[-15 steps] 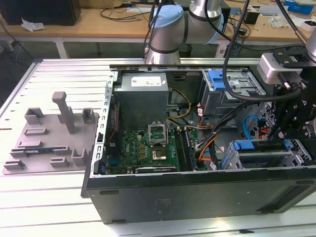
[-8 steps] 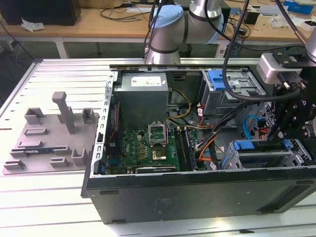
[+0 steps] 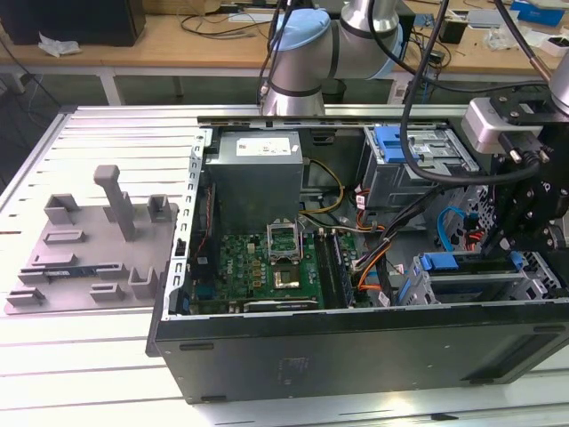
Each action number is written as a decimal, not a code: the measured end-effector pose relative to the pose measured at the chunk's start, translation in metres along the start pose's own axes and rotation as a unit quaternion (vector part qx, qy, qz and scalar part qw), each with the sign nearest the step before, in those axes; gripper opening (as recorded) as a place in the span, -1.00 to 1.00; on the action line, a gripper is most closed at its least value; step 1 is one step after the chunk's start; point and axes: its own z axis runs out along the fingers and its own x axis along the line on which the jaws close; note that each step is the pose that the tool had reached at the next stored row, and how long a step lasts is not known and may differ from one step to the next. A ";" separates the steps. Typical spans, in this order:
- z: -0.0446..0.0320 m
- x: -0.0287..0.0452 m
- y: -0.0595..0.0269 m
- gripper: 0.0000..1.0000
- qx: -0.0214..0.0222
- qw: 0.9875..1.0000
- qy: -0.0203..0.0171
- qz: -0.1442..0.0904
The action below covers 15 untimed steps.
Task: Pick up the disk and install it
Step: 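Insert the first disk wire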
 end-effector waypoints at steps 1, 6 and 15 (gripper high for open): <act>0.0001 0.0001 0.0000 -0.66 0.000 1.000 0.000 0.000; 0.0013 0.0006 -0.0004 -0.66 0.000 1.000 0.000 0.000; 0.0020 0.0006 -0.0003 -0.66 0.000 1.000 0.000 0.000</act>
